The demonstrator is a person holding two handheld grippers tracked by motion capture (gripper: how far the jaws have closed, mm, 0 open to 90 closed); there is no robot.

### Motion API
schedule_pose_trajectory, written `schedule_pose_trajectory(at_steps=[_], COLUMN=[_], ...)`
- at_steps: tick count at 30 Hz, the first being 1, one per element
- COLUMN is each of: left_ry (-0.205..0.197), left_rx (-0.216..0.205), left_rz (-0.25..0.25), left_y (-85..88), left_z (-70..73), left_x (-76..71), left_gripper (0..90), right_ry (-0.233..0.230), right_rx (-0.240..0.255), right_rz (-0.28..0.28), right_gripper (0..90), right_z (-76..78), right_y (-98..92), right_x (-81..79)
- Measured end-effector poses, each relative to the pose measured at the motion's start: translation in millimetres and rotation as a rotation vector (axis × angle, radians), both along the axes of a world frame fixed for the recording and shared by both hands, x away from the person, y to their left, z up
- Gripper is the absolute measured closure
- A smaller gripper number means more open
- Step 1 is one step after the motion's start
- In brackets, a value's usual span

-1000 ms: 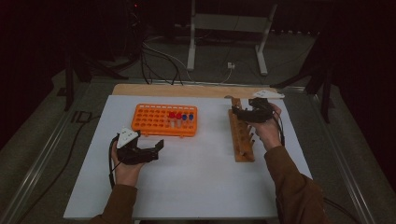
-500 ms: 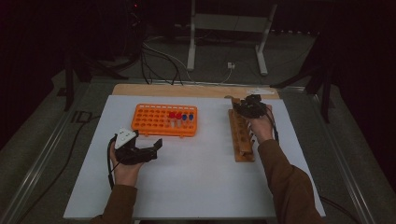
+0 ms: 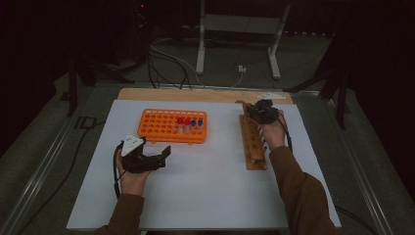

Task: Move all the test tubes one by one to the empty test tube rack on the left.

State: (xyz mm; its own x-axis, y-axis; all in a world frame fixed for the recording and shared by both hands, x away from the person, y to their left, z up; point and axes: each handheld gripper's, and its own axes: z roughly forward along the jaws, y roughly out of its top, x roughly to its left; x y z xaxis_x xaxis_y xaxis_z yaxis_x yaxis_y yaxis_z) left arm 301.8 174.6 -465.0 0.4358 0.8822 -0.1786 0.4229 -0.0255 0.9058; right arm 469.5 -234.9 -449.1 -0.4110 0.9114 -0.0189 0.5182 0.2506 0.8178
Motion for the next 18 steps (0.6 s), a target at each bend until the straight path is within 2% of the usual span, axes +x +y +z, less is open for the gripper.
schedule_pose_trajectory(at_steps=[4, 12, 15, 18], left_ry=[0.000, 0.000, -0.003, -0.007], left_rx=[0.003, 0.014, 0.016, 0.021], left_rz=[-0.001, -0.007, -0.009, -0.014], left_y=[-1.1, -3.9, -6.1, -9.4], left_z=[-0.1, -0.2, 0.3, 1.3], left_x=[-0.1, 0.4, 0.2, 0.1], left_gripper=[0.5, 0.5, 0.5, 0.5], right_ry=[-0.035, -0.159, -0.194, -0.199], right_rx=[0.002, -0.030, -0.020, 0.011], right_rz=[-0.001, 0.016, 0.024, 0.054], right_gripper=[76.3, 76.3, 76.3, 76.3], right_z=[7.3, 35.2, 44.1, 50.0], right_y=[-1.2, 1.7, 2.0, 2.9], right_x=[-5.7, -29.2, -38.9, -48.0])
